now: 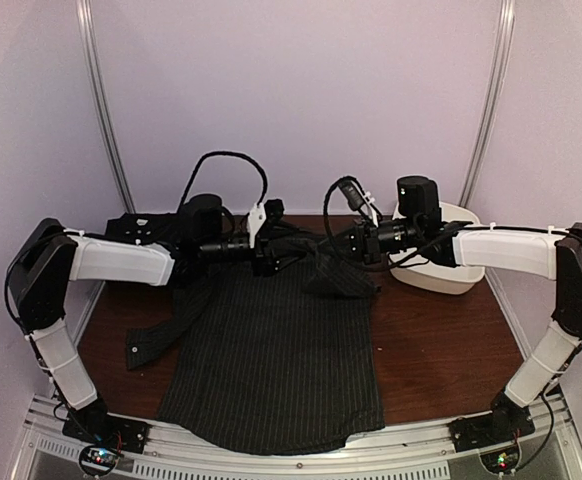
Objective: Fold and stack the long sleeve shirts
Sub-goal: Fold the flattened shirt at the center of the board.
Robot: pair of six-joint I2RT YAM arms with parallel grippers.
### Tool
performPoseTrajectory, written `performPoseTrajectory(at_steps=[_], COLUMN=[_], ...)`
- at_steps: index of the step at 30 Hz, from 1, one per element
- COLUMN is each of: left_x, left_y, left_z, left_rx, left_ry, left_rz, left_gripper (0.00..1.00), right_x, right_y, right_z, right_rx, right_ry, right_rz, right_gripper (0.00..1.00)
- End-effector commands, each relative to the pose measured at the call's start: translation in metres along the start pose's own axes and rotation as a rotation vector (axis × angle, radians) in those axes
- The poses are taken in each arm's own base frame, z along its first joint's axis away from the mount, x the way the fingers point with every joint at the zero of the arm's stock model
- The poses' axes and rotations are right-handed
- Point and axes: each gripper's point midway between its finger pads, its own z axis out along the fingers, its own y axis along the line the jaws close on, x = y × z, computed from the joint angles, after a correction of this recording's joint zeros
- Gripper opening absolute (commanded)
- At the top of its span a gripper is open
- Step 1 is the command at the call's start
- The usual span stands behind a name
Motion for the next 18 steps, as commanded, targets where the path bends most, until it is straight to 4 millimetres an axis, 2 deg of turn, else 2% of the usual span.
performPoseTrajectory(at_steps=[1, 6, 11, 15, 17, 18], left_x=[-0.014, -0.01, -0.013, -0.015, -0.014, -0.015], left_y=[0.0, -0.003, -0.006, -0.012, -0.014, -0.013], left_z=[0.005, 0.006, 0.002, -0.003, -0.005, -0.006], left_rx=[0.038, 0.062, 0.073, 0.093, 0.094, 0.088], left_ry=[-0.051, -0.028, -0.005, 0.008, 0.022, 0.026], left_rz=[0.021, 0.006, -0.023, -0.057, -0.076, -0.085], left_gripper=[0.63, 0.55, 0.34, 0.11, 0.0, 0.0], right_x=[-0.004, -0.003, -0.001, 0.002, 0.001, 0.0], right_y=[0.006, 0.004, -0.008, -0.02, -0.025, -0.028], right_z=[0.001, 0.0, -0.002, -0.003, -0.004, -0.006], right_rx=[-0.018, -0.006, 0.056, 0.124, 0.163, 0.182], right_ry=[-0.002, -0.001, 0.0, 0.002, -0.005, -0.01], right_rz=[-0.03, -0.028, -0.025, -0.014, -0.012, -0.012], right_gripper=[0.0, 0.0, 0.0, 0.0, 0.06, 0.07])
